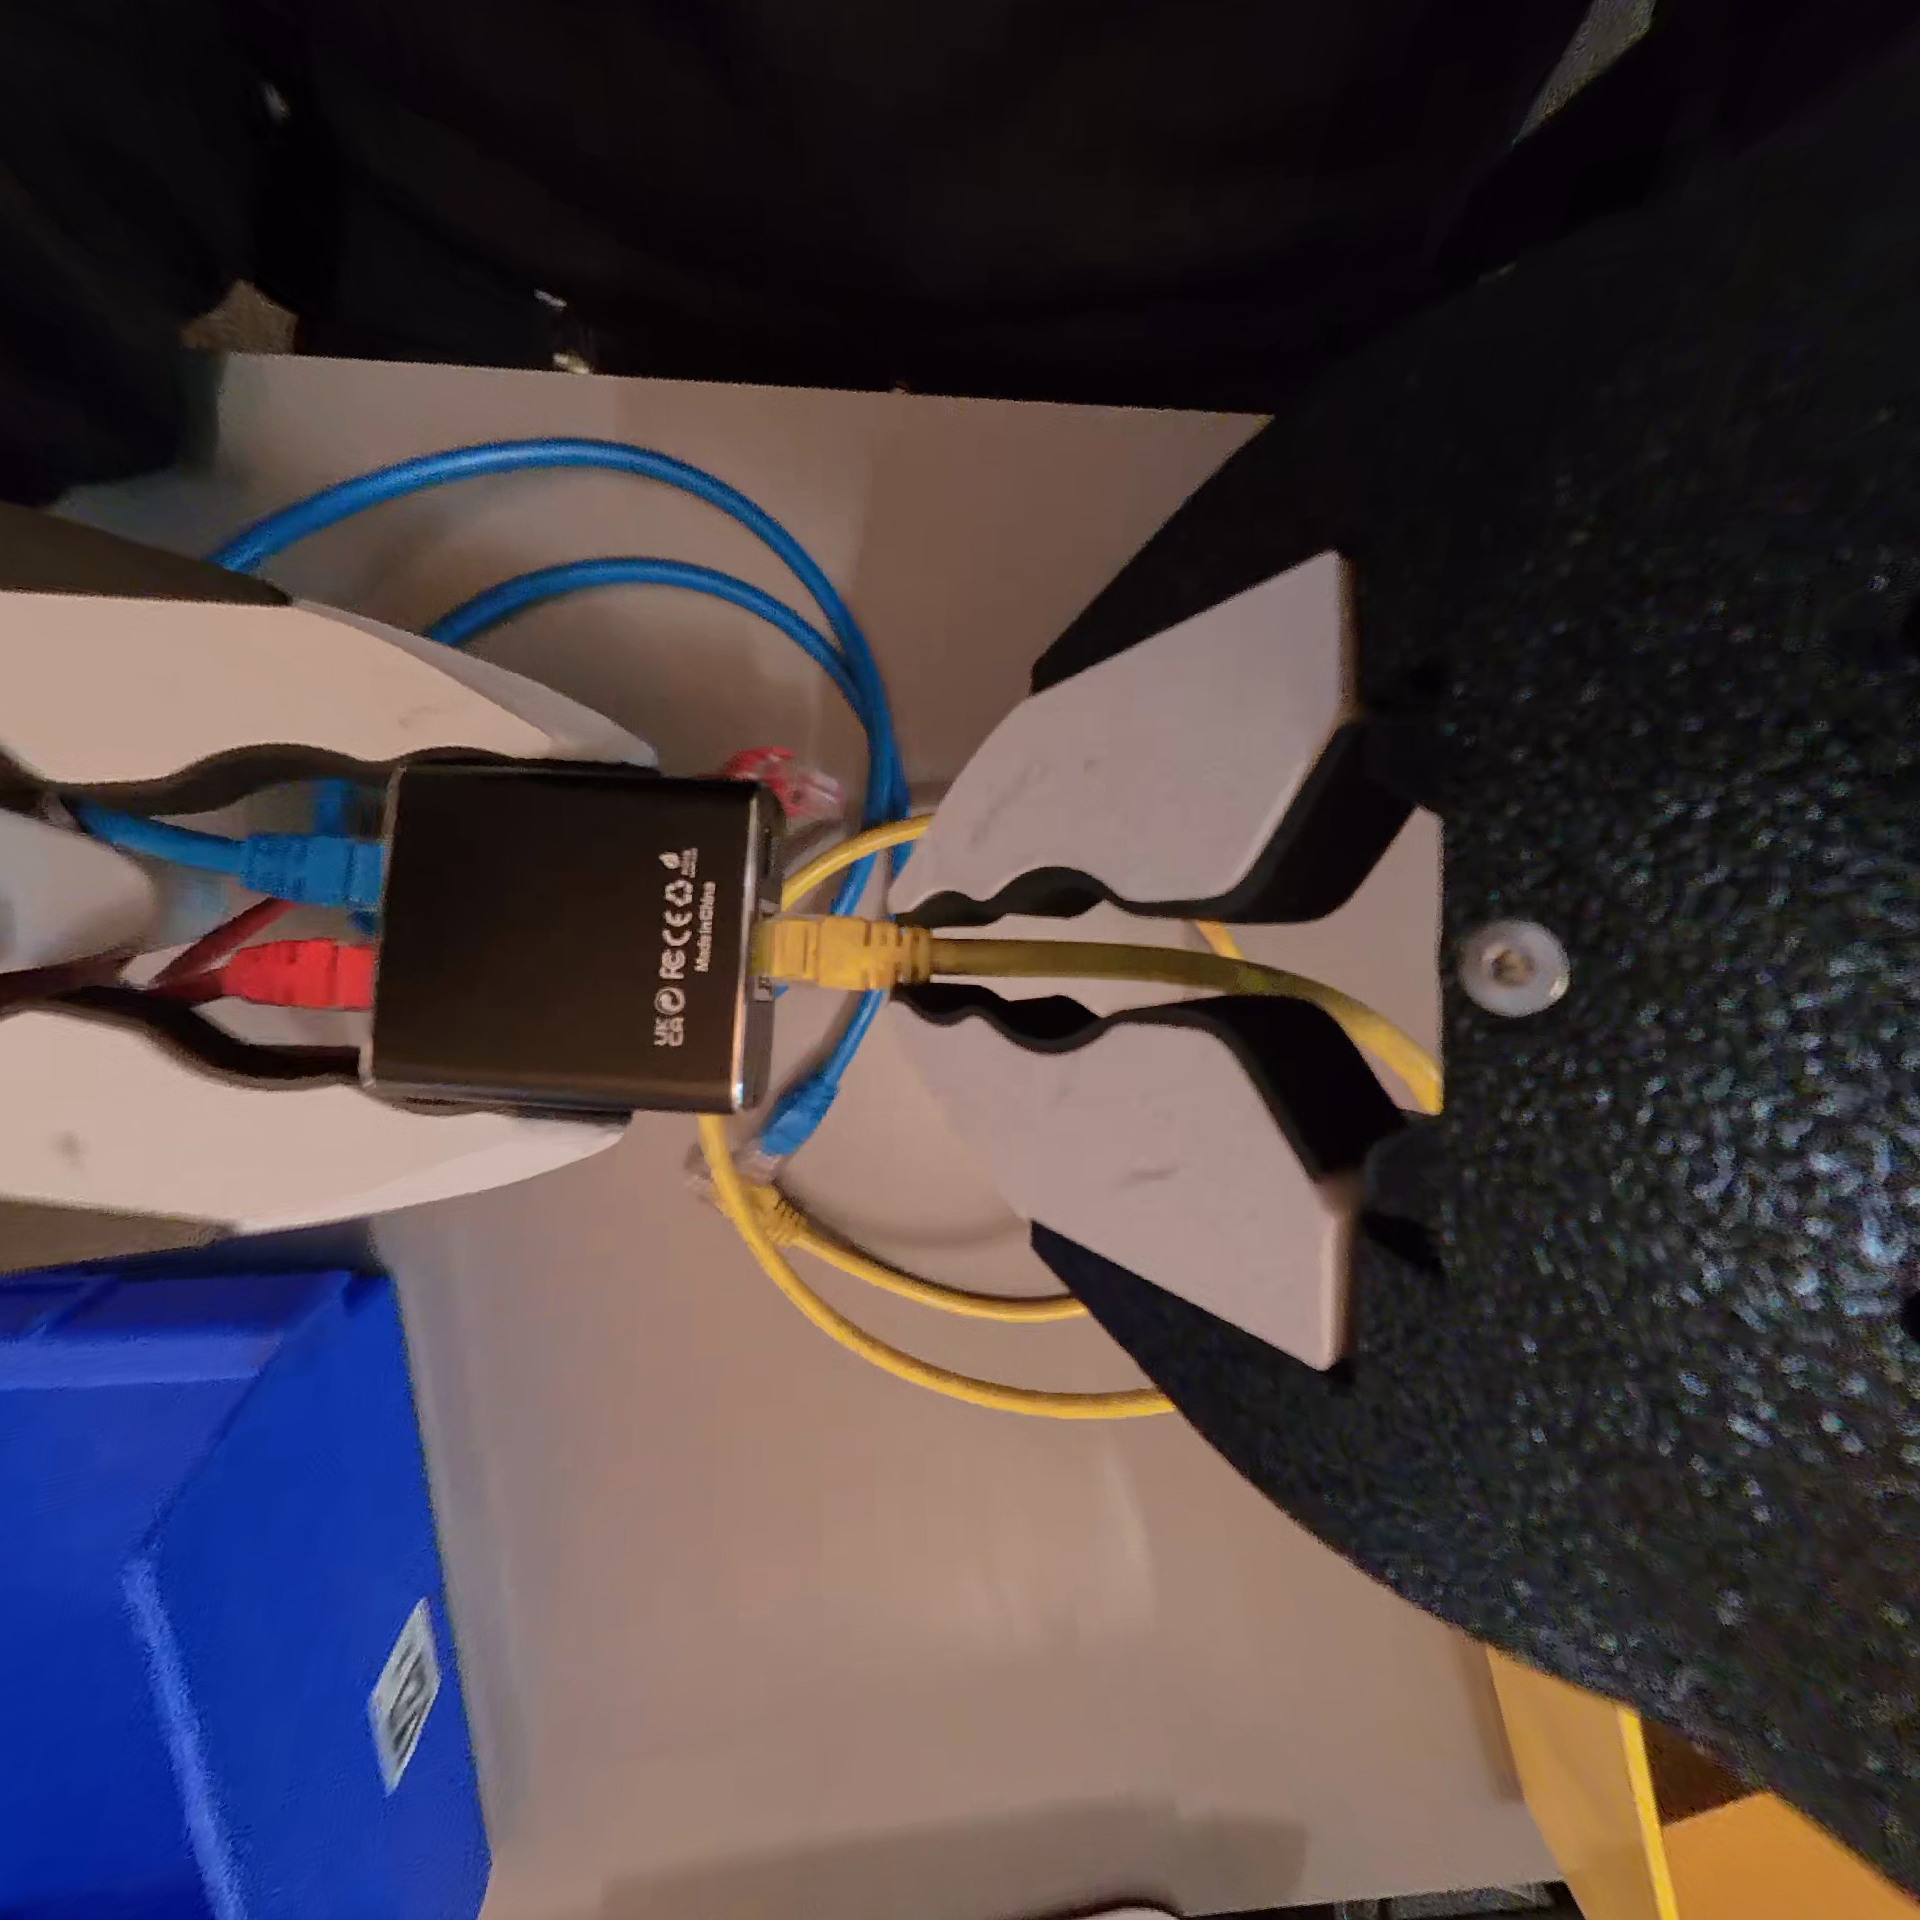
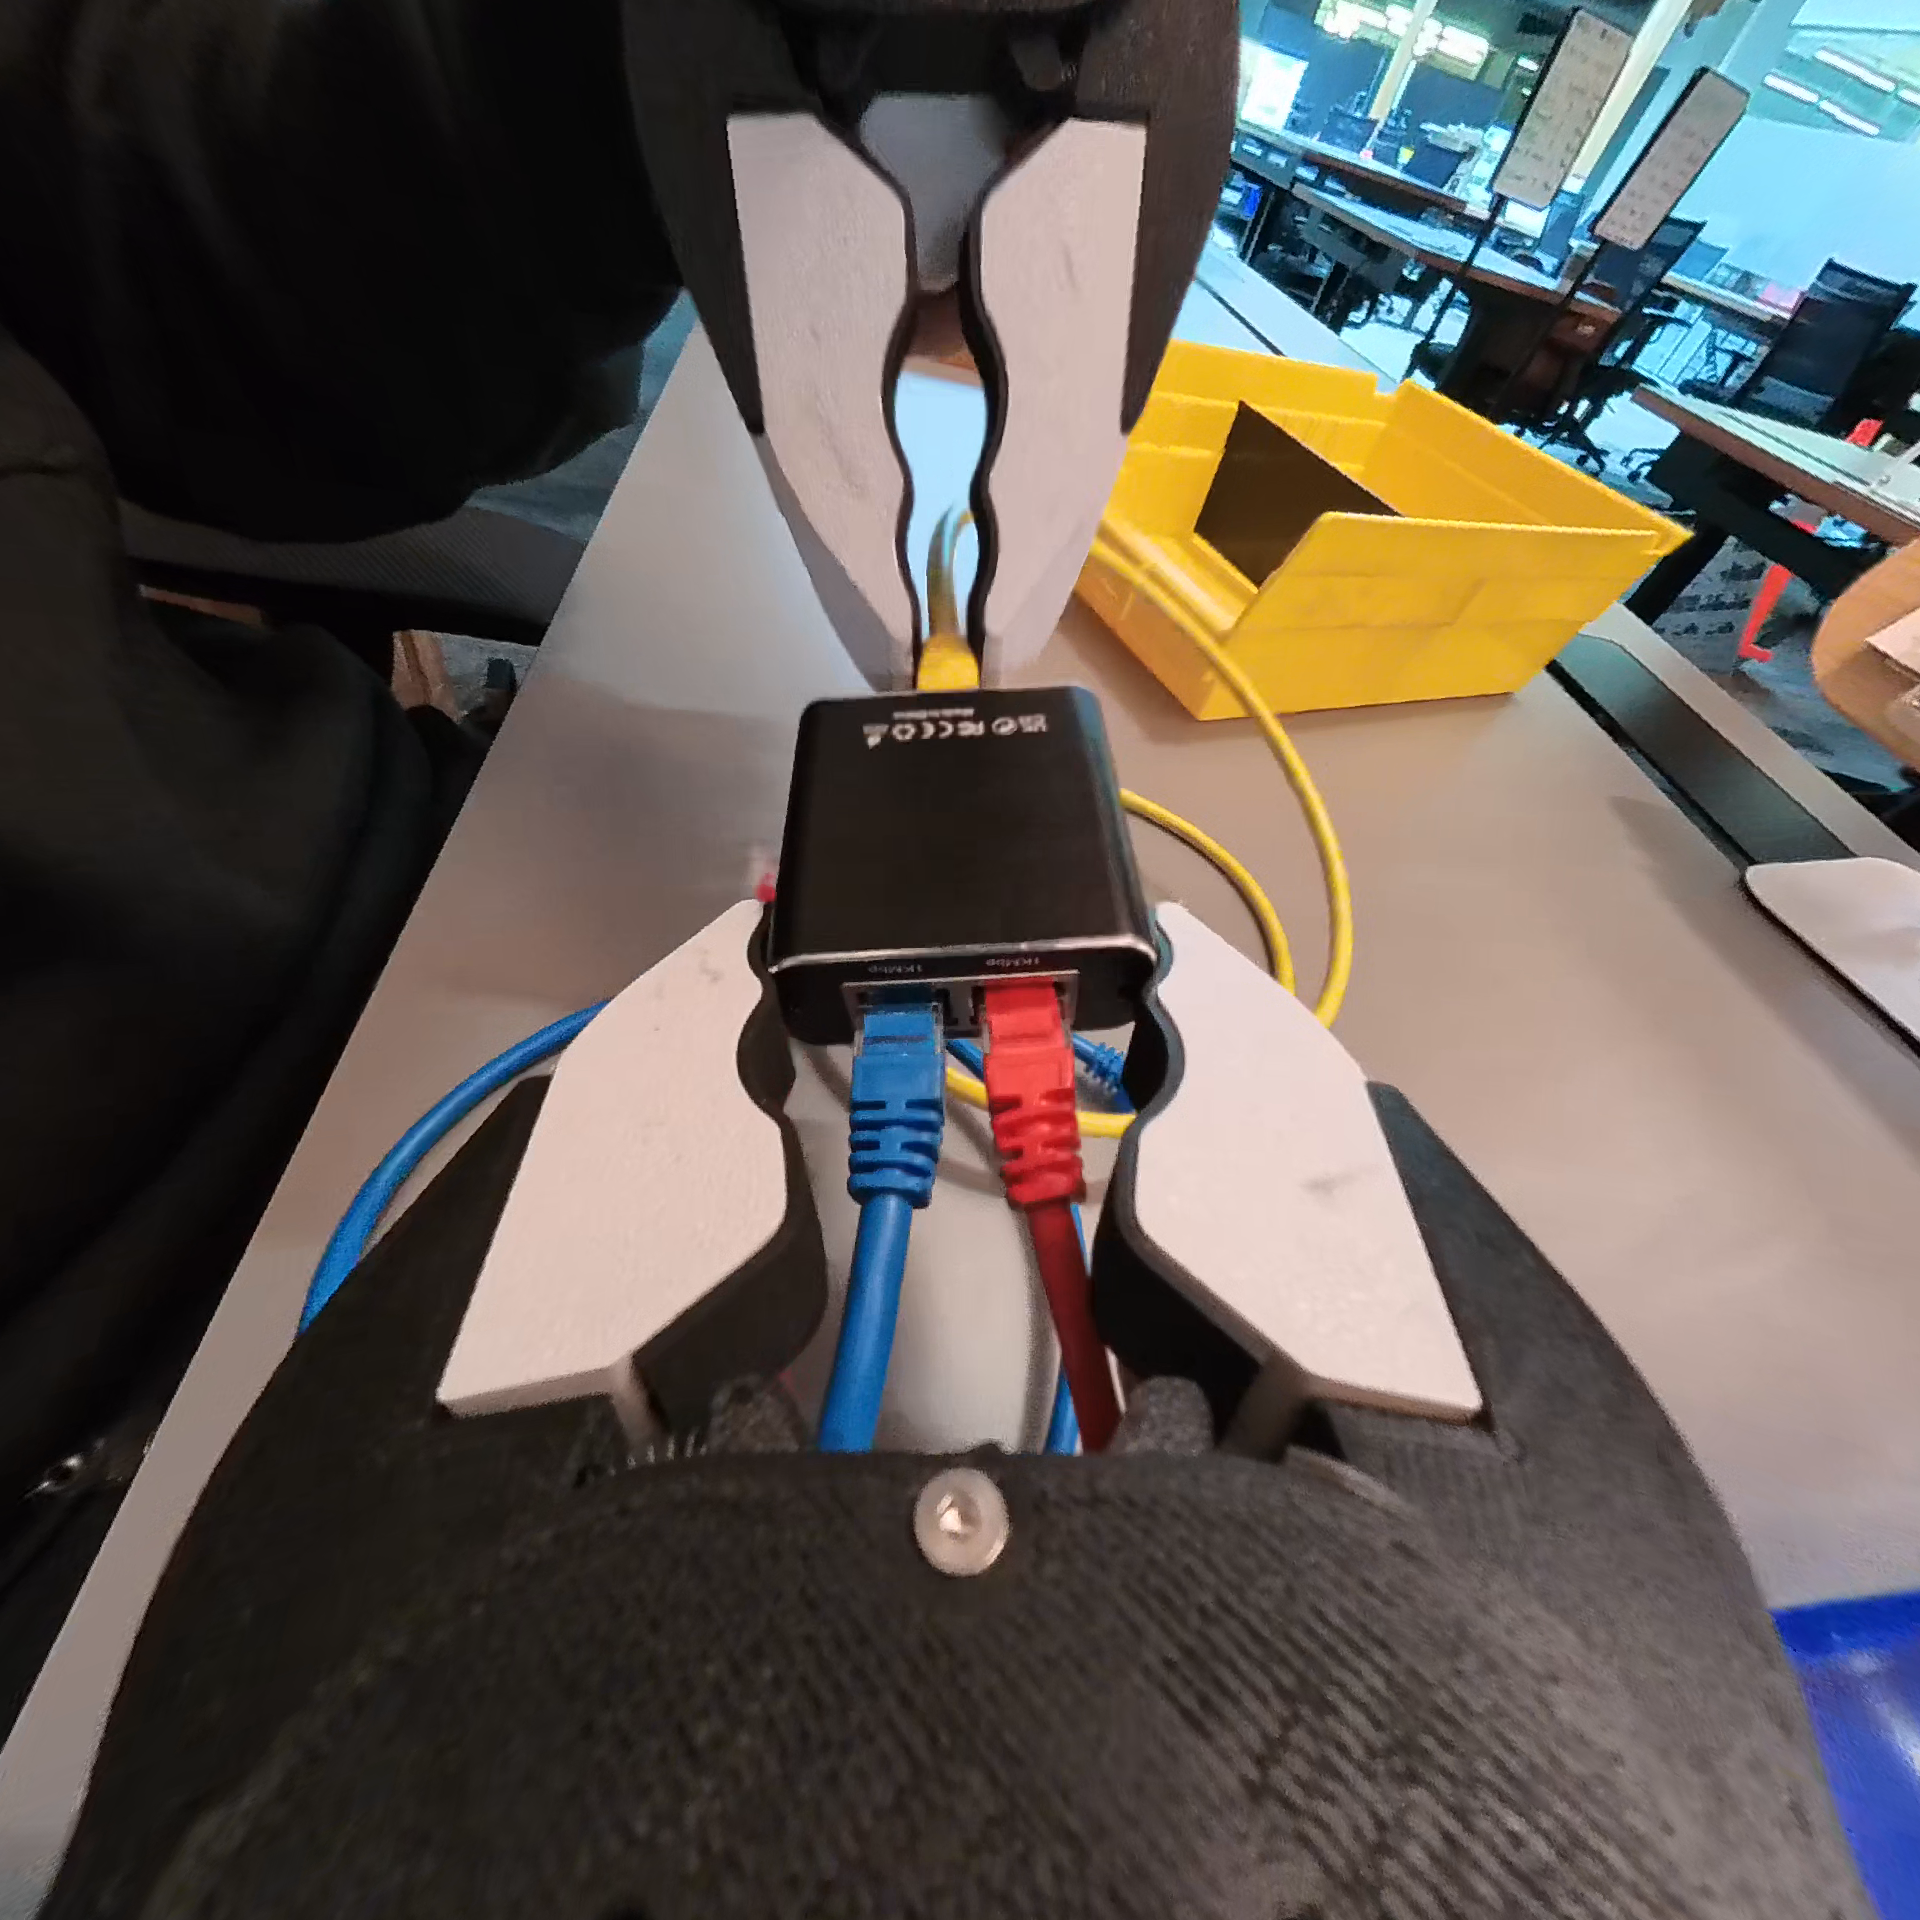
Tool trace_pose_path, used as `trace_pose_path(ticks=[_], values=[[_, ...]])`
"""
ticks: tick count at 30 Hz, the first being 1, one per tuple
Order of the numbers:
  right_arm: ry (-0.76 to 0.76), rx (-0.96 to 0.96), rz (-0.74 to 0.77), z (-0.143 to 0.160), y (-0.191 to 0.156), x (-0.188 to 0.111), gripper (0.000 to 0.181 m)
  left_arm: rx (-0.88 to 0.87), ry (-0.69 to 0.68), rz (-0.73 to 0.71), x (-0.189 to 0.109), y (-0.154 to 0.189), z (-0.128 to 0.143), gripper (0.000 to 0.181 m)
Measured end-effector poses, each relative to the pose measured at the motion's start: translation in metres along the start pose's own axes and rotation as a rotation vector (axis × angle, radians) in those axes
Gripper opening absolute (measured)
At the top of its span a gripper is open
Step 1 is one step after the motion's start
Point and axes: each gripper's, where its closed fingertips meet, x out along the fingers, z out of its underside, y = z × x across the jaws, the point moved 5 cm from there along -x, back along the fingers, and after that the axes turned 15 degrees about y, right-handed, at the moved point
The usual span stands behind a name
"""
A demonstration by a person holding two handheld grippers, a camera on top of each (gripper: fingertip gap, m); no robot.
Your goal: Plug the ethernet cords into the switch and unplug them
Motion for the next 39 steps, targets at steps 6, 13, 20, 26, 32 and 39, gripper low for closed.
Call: trace_pose_path(ticks=[6,13,20,26,32,39], values=[[0.012,-0.009,-0.002,-0.001,-0.001,0.002,0.062,0.038,0.017,0.008,0.012,0.005,0.018,0.009],[0.139,-0.15,0.148,-0.045,0.018,-0.008,0.062,0.002,0.554,-0.552,-0.088,-0.027,0.004,0.043],[0.339,-0.35,0.333,-0.177,0.078,-0.059,0.062,-0.202,0.567,-0.678,-0.106,-0.033,0.072,0.054],[0.272,-0.494,0.561,-0.254,0.143,-0.115,0.062,-0.221,0.461,-0.622,-0.078,-0.031,0.096,0.059],[0.225,-0.5,0.693,-0.24,0.195,-0.15,0.062,-0.216,0.419,-0.579,-0.068,-0.031,0.101,0.06],[0.211,-0.413,0.776,-0.191,0.224,-0.166,0.062,-0.222,0.409,-0.56,-0.063,-0.032,0.103,0.06]])
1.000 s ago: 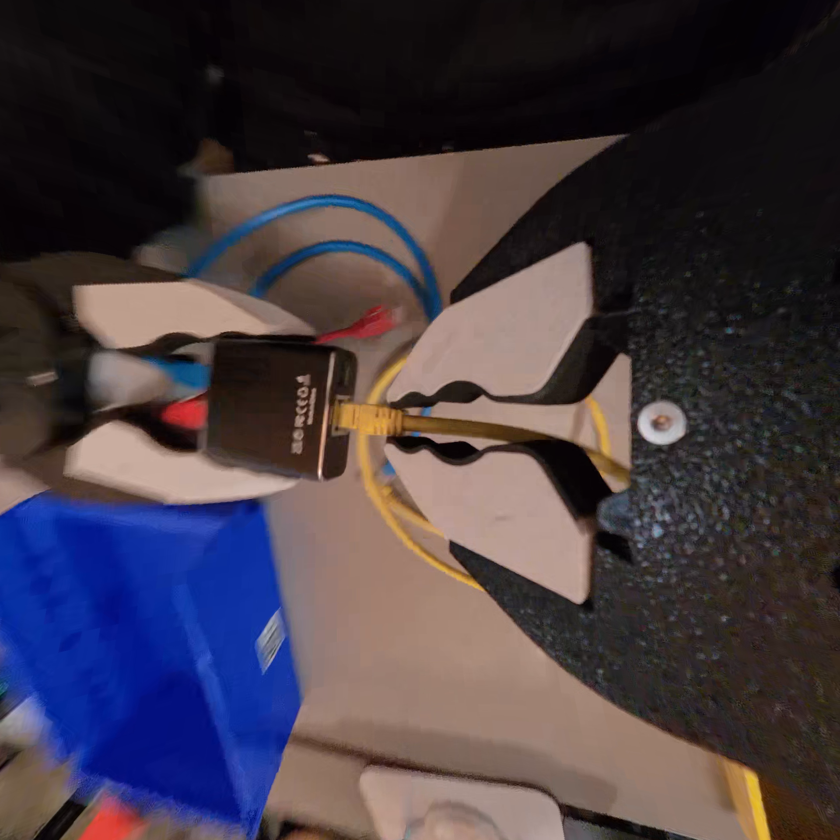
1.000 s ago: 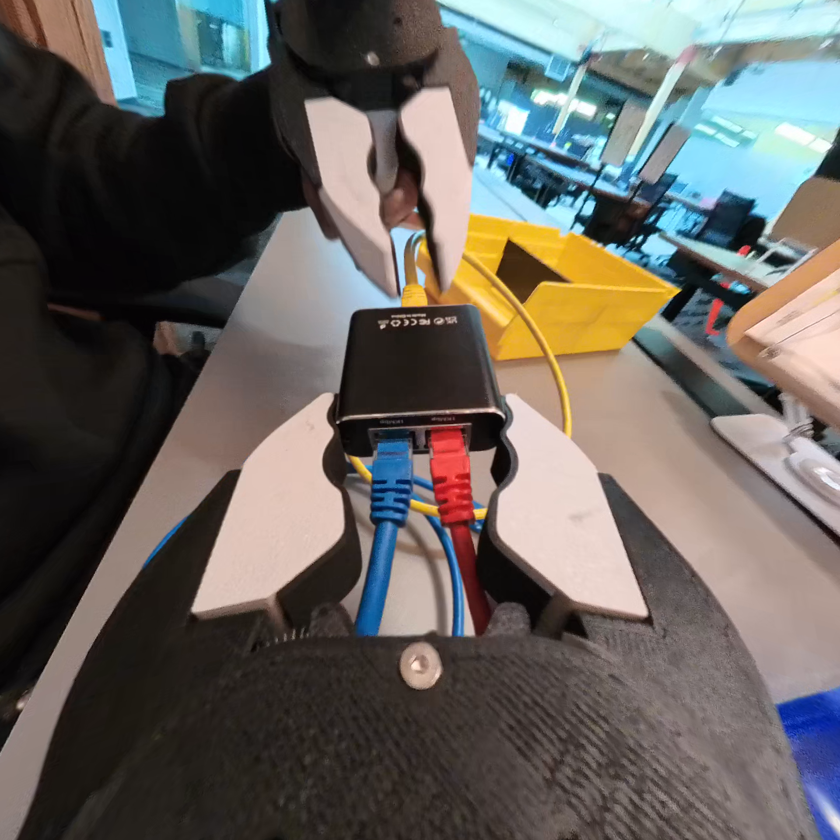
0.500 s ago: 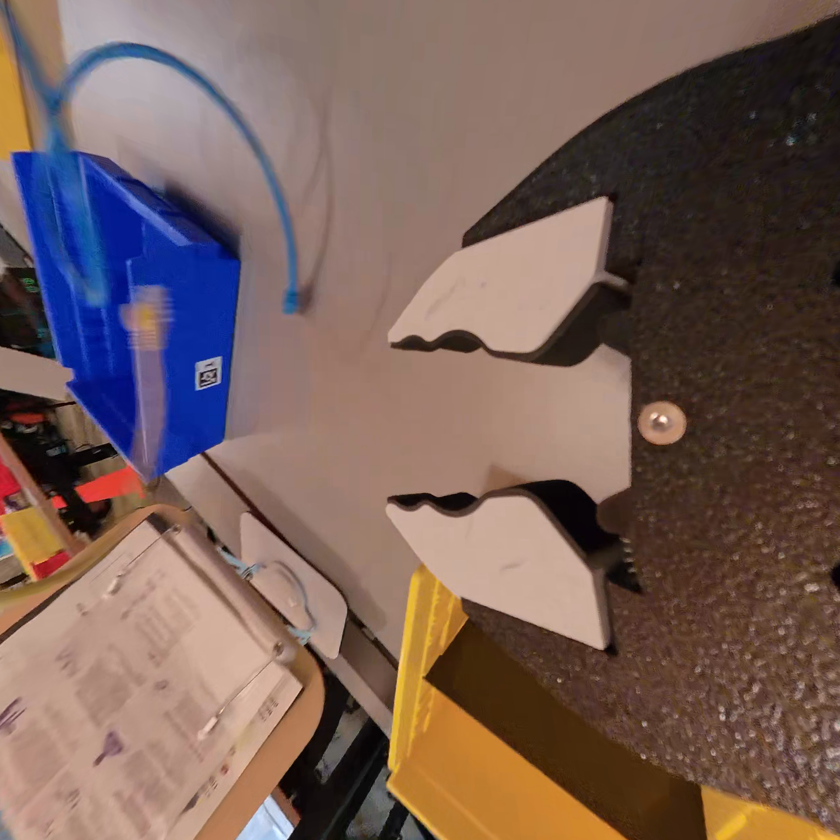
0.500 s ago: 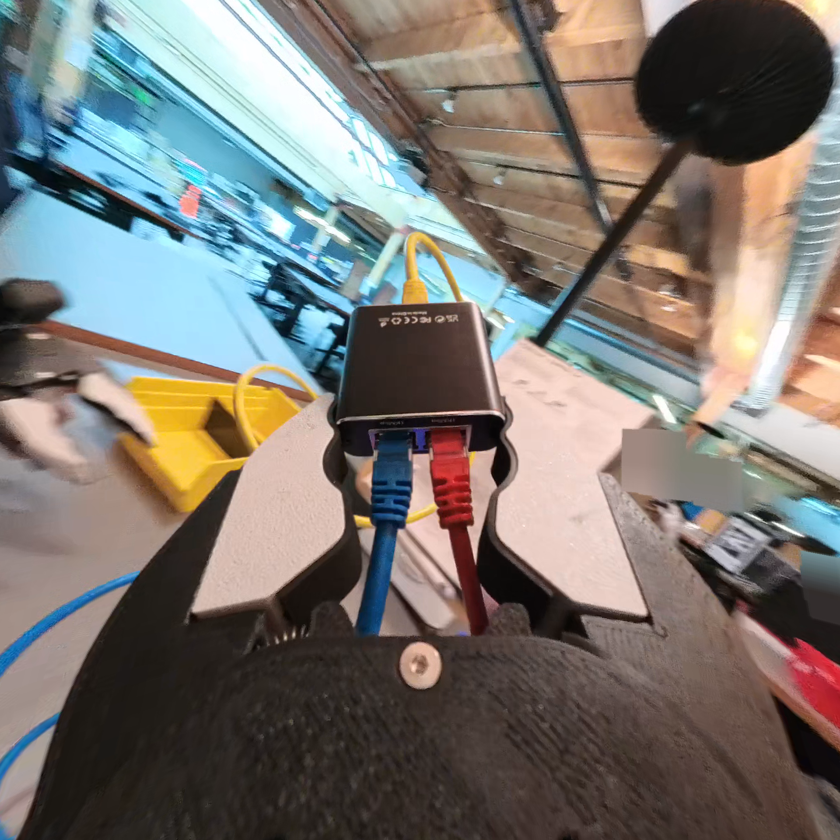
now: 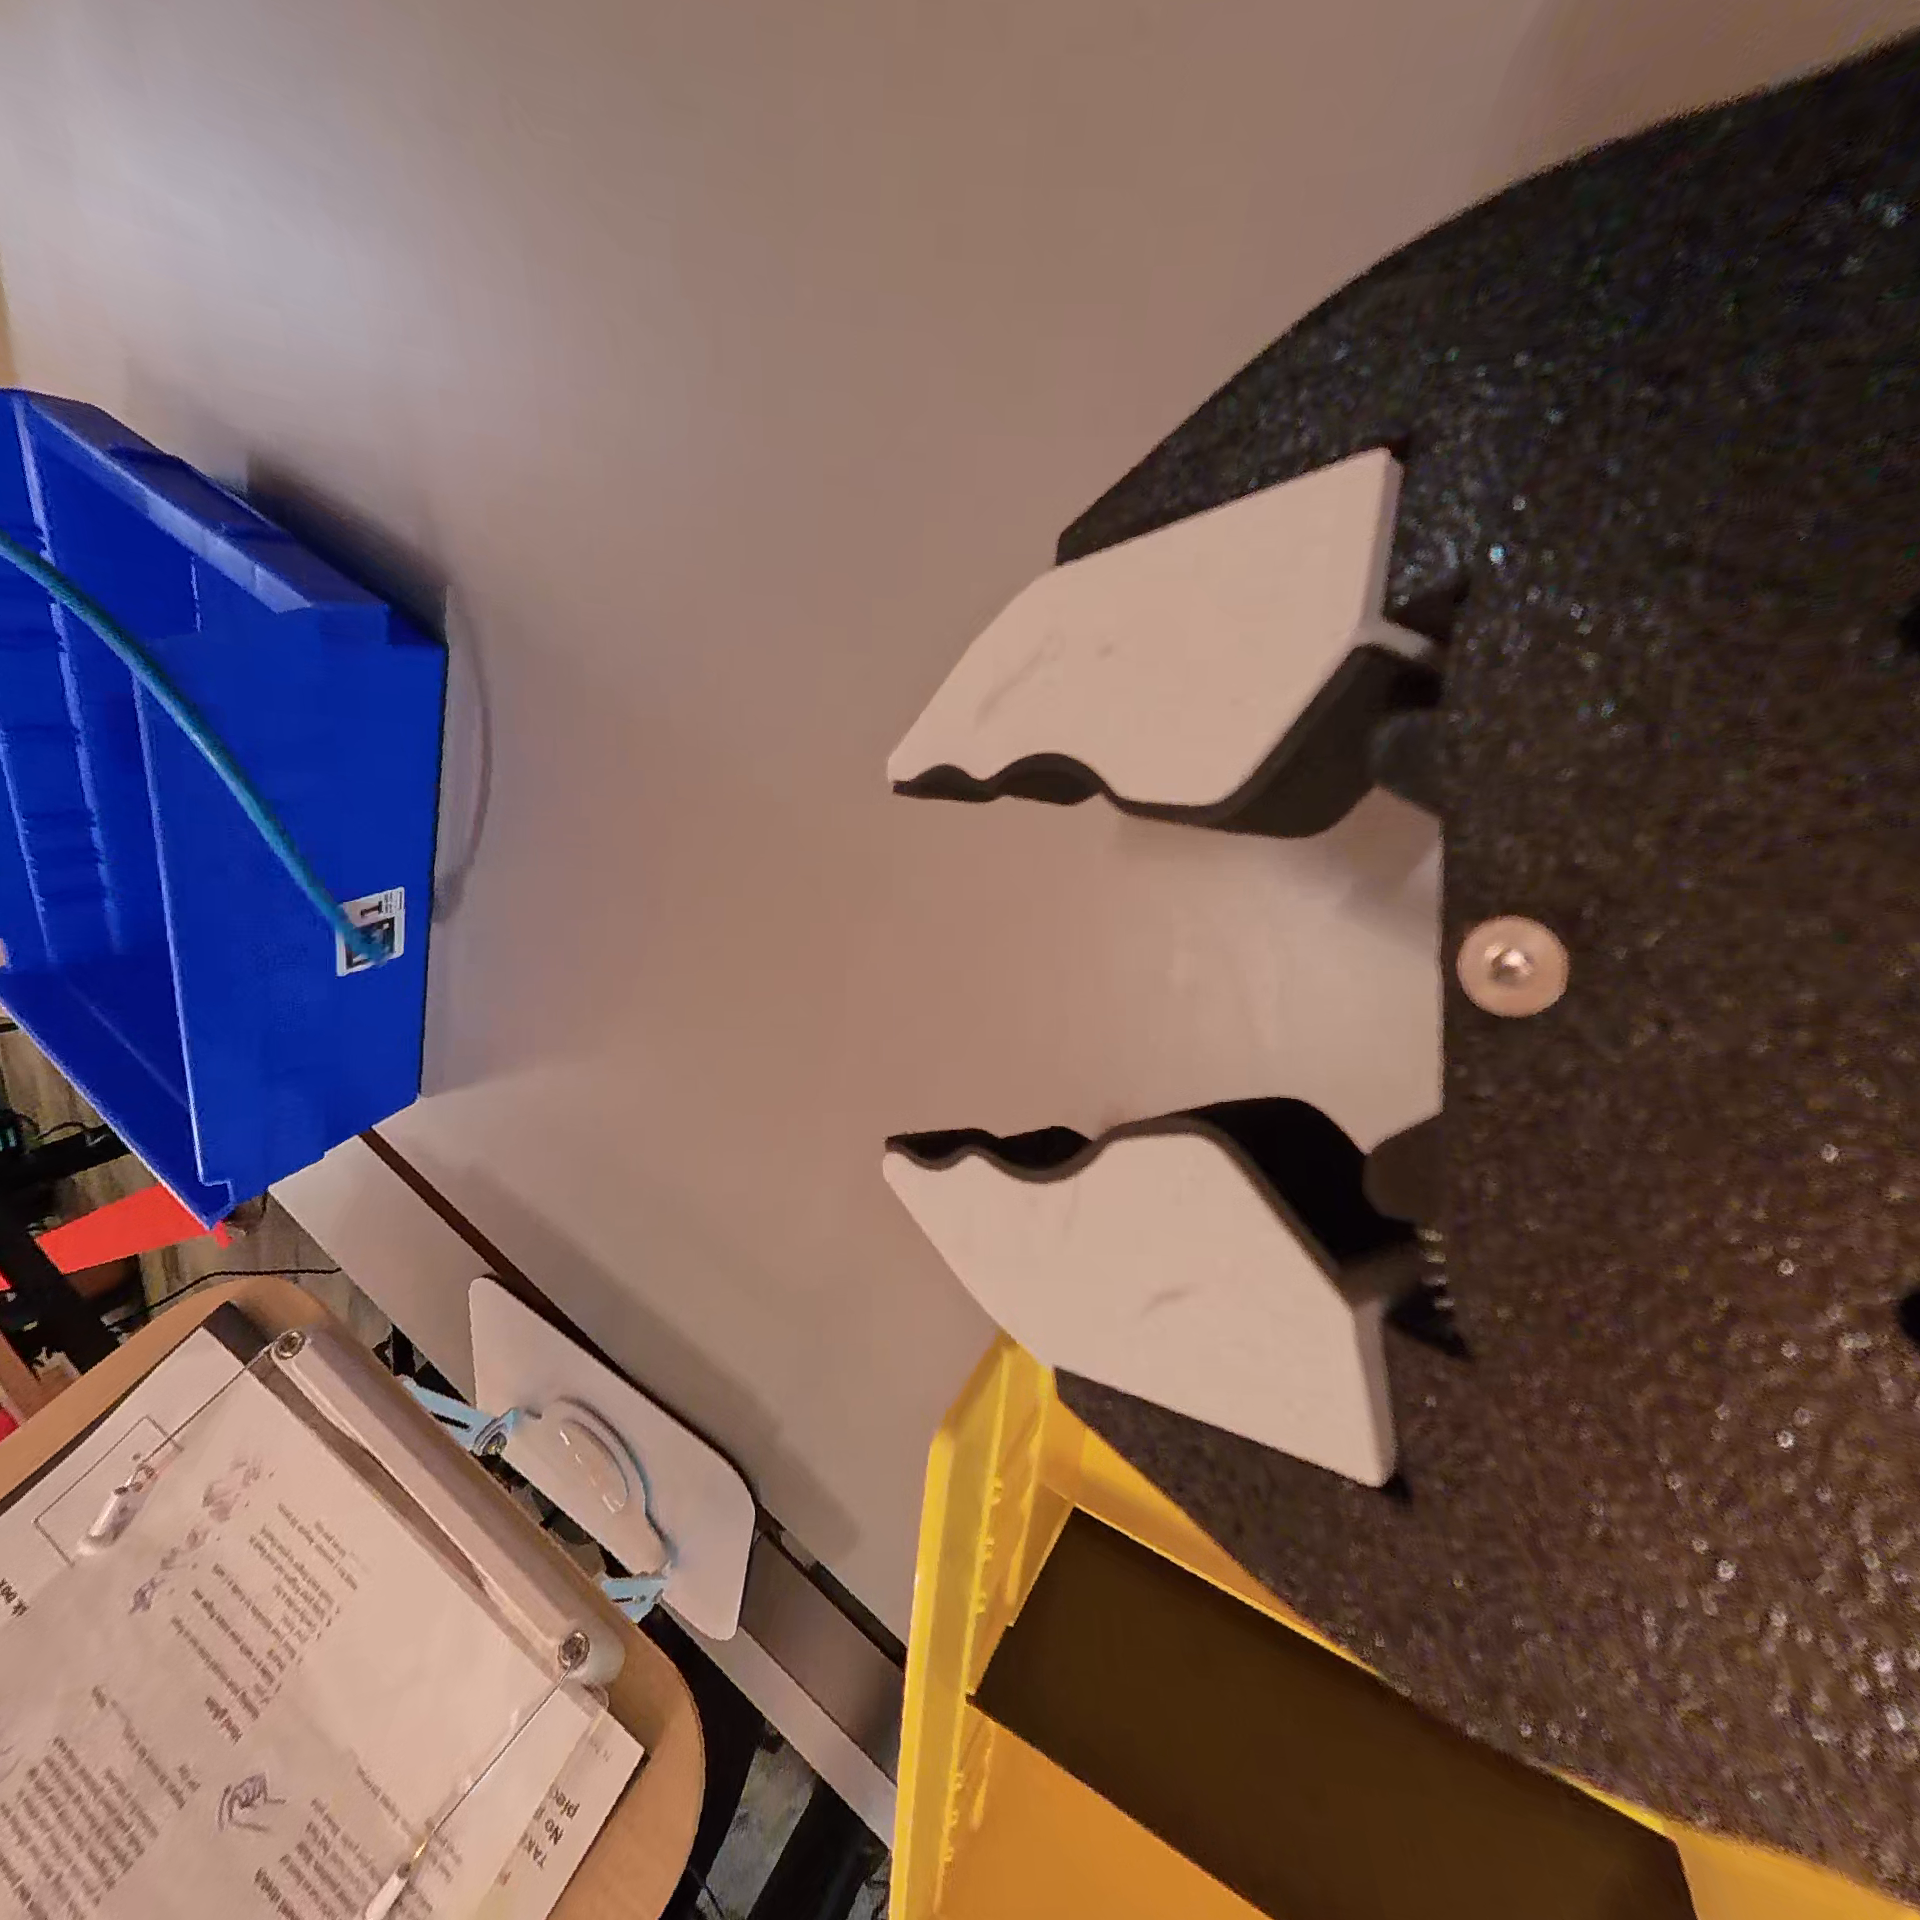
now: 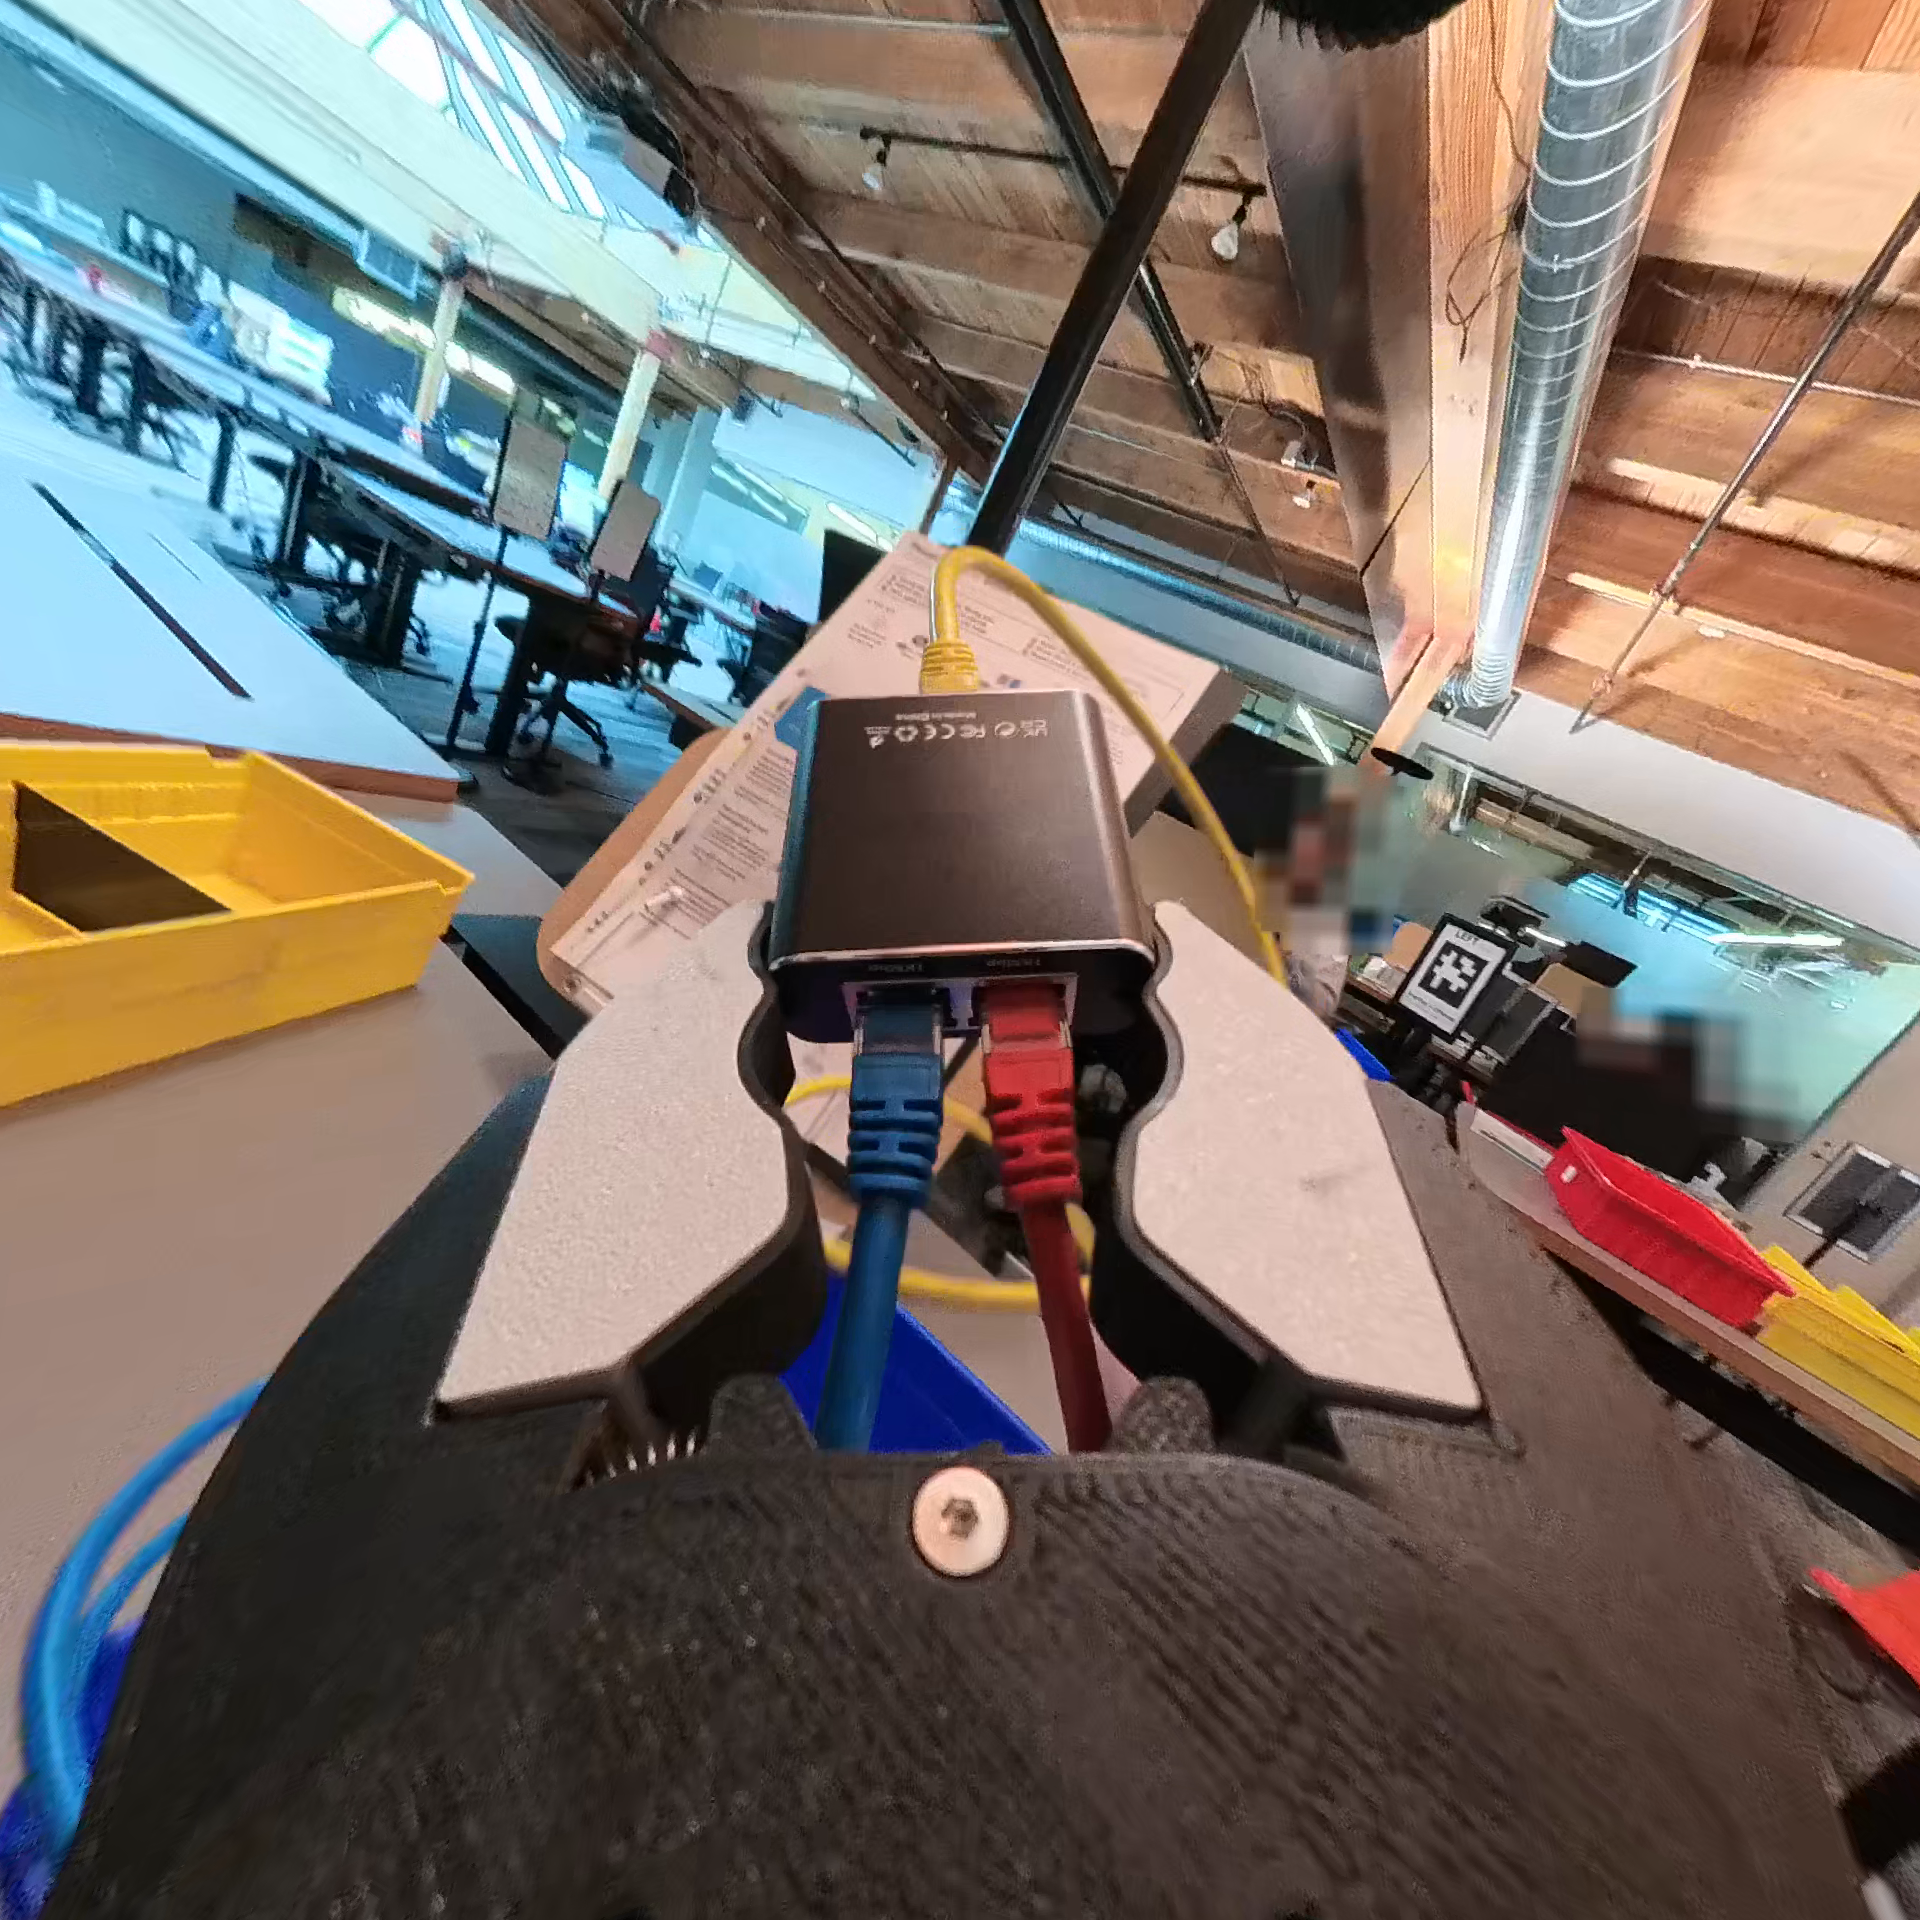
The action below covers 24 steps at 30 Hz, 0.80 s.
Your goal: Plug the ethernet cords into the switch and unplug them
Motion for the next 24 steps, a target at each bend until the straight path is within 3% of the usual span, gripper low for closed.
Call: trace_pose_path(ticks=[4,9,15,20,22,24], values=[[0.133,0.128,-0.027,-0.035,-0.004,0.009,0.062,-0.006,-0.027,0.0,0.0,-0.002,0.007,0.059],[0.175,0.095,-0.081,-0.086,-0.022,0.027,0.062,-0.022,-0.042,0.009,0.004,-0.002,0.01,0.059],[0.241,0.135,-0.013,-0.128,-0.008,0.036,0.062,-0.01,-0.079,0.015,0.003,-0.001,0.014,0.059],[0.18,-0.059,0.065,-0.135,0.019,0.04,0.062,-0.006,-0.067,0.016,0.001,0.0,0.01,0.059],[0.111,-0.153,0.084,-0.125,0.031,0.041,0.062,-0.009,-0.063,0.016,0.001,0.0,0.01,0.059],[0.052,-0.129,0.054,-0.104,0.035,0.042,0.062,-0.01,-0.065,0.02,0.002,0.0,0.01,0.059]])
